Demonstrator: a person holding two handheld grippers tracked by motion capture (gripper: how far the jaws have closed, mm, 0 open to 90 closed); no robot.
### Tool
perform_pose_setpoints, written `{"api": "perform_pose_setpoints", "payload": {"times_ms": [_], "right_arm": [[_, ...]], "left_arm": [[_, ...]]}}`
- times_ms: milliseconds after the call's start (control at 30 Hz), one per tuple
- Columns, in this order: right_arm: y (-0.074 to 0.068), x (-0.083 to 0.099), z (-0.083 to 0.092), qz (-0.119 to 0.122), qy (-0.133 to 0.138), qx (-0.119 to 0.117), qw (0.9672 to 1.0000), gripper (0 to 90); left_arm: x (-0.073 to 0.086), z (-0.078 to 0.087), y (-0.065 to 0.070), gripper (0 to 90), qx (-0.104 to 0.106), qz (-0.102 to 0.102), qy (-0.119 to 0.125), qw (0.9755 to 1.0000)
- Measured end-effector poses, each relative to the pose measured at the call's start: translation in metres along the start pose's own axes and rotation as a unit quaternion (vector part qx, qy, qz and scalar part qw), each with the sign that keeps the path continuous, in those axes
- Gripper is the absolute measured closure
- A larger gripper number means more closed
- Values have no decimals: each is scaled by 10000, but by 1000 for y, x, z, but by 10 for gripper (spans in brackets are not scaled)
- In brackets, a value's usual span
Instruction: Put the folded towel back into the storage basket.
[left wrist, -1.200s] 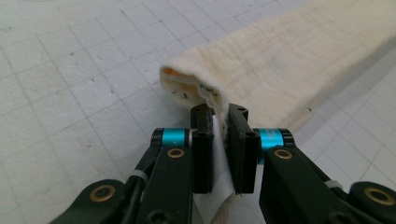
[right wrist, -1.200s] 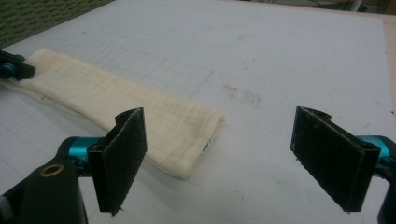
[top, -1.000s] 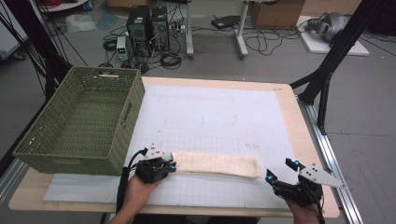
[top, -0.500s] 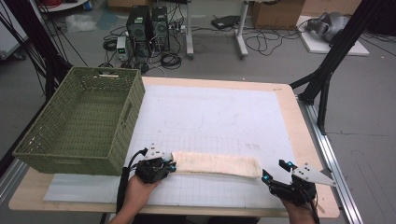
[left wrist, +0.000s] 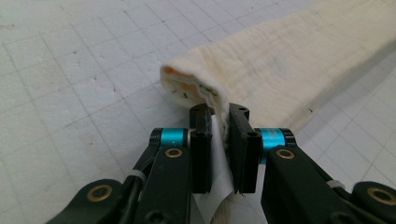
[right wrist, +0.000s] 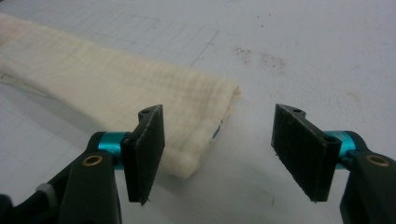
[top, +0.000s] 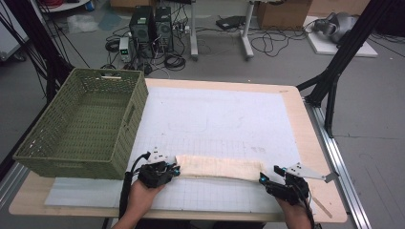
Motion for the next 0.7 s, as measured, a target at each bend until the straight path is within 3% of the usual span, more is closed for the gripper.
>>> {"api": "perform_pose_setpoints", "payload": {"times_ms": [300,367,433,633,700], "right_arm": [[-4,1,-8,25,-251,-26,9997,432],[-7,2,-15,152,-468,-13,9988,465],[-8,1,-17,205,-501,13,9985,486],[-8,-1,-21,67,-555,-122,9984,560],[-8,-2,-23,30,-562,-110,9984,633]], "left_arm": [[0,0,0,788,-1,58,1,10000],[0,0,0,788,2,47,4,10000],[1,0,0,788,1,43,10,10000],[1,0,0,788,-11,34,28,10000],[1,0,1,788,-29,13,43,10000]]}}
Point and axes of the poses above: each handheld gripper's, and its own axes: z roughly backward along the jaws, x roughly out of its underside, y roughly to its right, the point moved 1 cm from there along -z, roughly forward along the jaws, and after that the axes turned 13 degrees about -x, right-handed, at the moved point
